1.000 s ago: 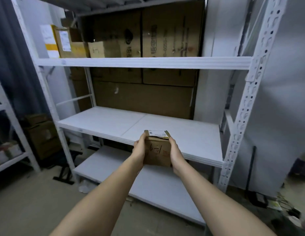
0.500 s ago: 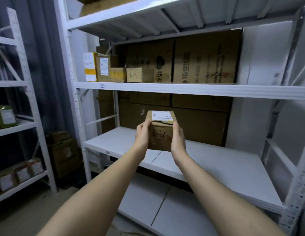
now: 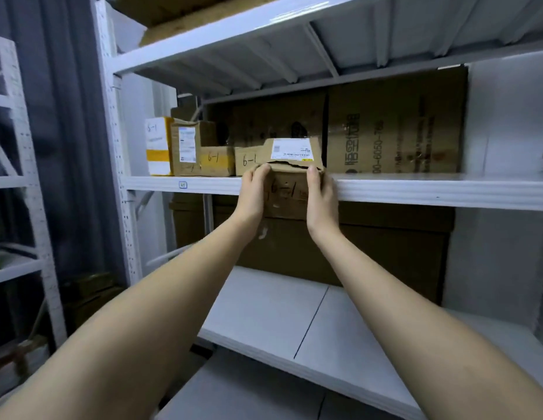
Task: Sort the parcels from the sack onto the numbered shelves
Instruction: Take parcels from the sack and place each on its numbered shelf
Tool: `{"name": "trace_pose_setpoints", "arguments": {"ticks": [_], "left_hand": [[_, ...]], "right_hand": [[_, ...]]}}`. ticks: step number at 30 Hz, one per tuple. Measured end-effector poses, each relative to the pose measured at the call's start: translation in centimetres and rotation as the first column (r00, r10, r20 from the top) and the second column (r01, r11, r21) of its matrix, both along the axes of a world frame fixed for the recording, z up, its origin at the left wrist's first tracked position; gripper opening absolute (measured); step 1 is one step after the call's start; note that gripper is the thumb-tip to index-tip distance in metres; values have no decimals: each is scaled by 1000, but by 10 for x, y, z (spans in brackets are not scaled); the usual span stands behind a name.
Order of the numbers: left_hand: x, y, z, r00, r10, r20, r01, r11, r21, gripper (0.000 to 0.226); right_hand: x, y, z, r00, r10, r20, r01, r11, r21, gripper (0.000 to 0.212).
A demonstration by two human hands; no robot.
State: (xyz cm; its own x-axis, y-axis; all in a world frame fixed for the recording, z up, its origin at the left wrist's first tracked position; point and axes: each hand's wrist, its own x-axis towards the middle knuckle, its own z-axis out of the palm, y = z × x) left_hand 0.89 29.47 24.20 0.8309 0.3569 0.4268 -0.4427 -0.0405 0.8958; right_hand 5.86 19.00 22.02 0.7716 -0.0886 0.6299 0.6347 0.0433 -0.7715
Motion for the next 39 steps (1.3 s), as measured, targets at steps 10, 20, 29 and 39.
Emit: {"name": "trace_pose_setpoints", "arguments": {"ticks": [10, 20, 29, 39], "left_hand": [[94, 78, 27, 993, -103, -54, 106, 992, 68, 94], [165, 134, 51, 972, -201, -119, 231, 905, 358, 47], [203, 151, 64, 964, -218, -150, 265, 796, 544, 20], [239, 166, 64, 982, -141, -125, 188, 677, 711, 28]], "right_hand": [[75, 63, 33, 979, -205, -4, 203, 970, -133, 68], [129, 106, 62, 862, -498, -89, 441, 826, -351, 75], [160, 101, 83, 814, -556, -170, 393, 741, -544, 87], [189, 93, 87, 815, -561, -144, 340, 666, -664, 85]]}}
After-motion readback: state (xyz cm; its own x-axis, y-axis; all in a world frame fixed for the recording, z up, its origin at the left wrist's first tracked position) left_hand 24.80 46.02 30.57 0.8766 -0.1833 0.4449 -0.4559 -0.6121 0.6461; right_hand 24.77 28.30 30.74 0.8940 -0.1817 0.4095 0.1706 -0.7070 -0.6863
